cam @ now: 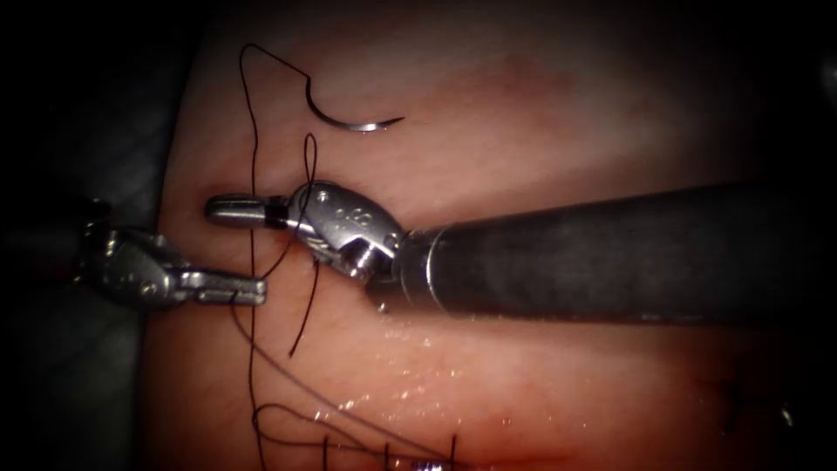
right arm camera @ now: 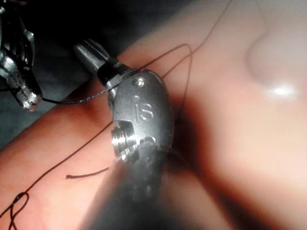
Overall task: Wound Closure
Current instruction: Loop the suture once clockwise around the right driver, then grab the tail end of the suture with the right grasper.
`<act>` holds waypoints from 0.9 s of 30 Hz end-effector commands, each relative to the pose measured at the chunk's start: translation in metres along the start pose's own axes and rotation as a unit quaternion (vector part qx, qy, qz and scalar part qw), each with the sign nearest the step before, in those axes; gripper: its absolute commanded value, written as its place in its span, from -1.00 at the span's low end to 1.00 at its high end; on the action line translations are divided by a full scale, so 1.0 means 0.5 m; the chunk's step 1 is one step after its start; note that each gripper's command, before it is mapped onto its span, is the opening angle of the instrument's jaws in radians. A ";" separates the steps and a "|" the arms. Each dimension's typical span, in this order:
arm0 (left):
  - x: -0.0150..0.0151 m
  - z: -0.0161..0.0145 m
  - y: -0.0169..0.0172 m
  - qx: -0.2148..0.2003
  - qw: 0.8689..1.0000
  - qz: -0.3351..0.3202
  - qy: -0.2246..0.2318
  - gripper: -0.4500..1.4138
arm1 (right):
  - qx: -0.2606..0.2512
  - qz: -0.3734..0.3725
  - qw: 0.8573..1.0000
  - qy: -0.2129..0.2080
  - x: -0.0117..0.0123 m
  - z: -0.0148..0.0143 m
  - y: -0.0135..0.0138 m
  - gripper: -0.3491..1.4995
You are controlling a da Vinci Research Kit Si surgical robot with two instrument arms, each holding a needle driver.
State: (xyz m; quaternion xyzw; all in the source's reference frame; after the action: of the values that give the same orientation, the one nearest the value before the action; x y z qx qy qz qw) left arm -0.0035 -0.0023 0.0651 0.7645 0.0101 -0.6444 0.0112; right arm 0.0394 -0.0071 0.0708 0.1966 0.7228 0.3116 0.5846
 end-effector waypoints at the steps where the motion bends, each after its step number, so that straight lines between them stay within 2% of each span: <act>1: -0.0026 0.0005 0.0000 0.002 1.000 -0.005 -0.003 -1.00 | 0.013 0.006 1.000 0.015 0.0008 0.0004 0.0003 -1.00; 8: -0.0079 -0.0027 -0.0017 0.008 1.000 -0.020 -0.008 -1.00 | 0.051 0.023 0.998 0.032 0.0053 -0.0025 0.0013 -1.00; 14: -0.0116 -0.0066 -0.0042 0.021 0.999 -0.029 -0.005 -1.00 | 0.097 0.030 0.994 0.040 0.0053 -0.0031 0.0023 -1.00; 18: -0.0137 -0.0090 -0.0061 0.026 0.999 -0.036 0.000 -1.00 | 0.136 0.029 0.990 0.004 0.0039 -0.0033 0.0029 -1.00; 20: -0.0149 -0.0103 -0.0077 0.028 0.999 -0.041 0.004 -1.00 | 0.175 0.022 0.983 -0.044 0.0027 -0.0043 0.0015 -1.00; 27: -0.0154 -0.0104 -0.0082 0.032 0.998 -0.050 0.004 -1.00 | 0.216 0.020 0.972 -0.088 0.0030 -0.0062 0.0008 -1.00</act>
State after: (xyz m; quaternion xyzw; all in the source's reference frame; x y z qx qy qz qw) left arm 0.0006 0.0021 0.0732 0.7661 0.0297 -0.6402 -0.0486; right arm 0.0355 -0.0065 0.0698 0.3639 0.7108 0.1269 0.5885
